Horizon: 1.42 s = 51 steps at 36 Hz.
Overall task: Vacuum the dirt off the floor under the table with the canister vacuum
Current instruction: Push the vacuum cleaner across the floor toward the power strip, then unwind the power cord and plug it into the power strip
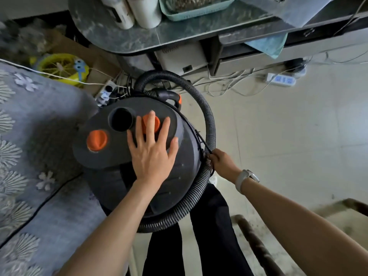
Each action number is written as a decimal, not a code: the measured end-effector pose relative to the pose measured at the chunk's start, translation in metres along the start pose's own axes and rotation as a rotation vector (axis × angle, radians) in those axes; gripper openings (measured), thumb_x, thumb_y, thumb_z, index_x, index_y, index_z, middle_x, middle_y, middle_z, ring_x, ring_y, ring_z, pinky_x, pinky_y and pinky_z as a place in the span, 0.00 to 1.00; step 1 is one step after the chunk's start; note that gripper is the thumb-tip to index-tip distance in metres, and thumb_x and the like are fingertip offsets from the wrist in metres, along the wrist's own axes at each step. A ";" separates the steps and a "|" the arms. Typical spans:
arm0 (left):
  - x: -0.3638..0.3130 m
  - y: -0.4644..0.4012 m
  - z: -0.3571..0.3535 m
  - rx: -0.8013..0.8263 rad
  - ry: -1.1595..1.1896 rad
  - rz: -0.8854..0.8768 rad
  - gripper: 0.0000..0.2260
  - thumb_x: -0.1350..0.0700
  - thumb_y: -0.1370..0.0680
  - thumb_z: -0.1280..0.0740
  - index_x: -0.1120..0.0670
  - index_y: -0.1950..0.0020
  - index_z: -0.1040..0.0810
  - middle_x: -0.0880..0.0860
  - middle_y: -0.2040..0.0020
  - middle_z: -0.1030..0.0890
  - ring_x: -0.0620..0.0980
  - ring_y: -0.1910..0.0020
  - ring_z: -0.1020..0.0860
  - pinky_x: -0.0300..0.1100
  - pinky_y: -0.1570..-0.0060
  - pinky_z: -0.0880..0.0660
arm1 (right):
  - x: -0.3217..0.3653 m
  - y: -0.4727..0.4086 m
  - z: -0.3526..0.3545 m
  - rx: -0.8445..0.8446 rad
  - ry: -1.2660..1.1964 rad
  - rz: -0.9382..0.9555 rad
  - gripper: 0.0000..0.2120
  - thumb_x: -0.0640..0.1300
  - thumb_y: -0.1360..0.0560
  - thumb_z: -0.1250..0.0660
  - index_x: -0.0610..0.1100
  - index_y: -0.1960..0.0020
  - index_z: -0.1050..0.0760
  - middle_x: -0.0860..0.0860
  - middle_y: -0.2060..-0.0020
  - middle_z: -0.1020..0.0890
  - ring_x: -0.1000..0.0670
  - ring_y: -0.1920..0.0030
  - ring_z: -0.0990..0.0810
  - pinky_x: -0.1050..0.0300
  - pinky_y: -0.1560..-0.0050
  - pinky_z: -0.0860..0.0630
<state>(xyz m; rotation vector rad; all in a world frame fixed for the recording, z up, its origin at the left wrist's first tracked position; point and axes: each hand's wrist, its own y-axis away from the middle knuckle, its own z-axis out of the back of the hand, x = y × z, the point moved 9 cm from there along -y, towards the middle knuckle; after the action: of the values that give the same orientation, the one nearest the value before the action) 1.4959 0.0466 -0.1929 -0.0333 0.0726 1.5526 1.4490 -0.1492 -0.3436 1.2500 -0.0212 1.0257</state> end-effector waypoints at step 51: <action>0.162 0.047 0.054 0.011 0.354 0.102 0.16 0.52 0.22 0.39 0.57 0.36 0.25 0.59 0.32 0.27 0.67 0.29 0.38 0.67 0.36 0.39 | 0.265 0.125 -0.058 0.030 0.140 0.834 0.16 0.43 0.24 0.41 0.38 0.44 0.20 0.52 0.59 0.28 0.52 0.56 0.28 0.54 0.52 0.30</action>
<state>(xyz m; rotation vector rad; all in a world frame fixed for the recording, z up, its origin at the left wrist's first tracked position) 1.4533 0.2127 -0.1493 -0.3000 0.3670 1.6338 1.4931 0.0560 -0.1308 1.2061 -0.4518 1.8306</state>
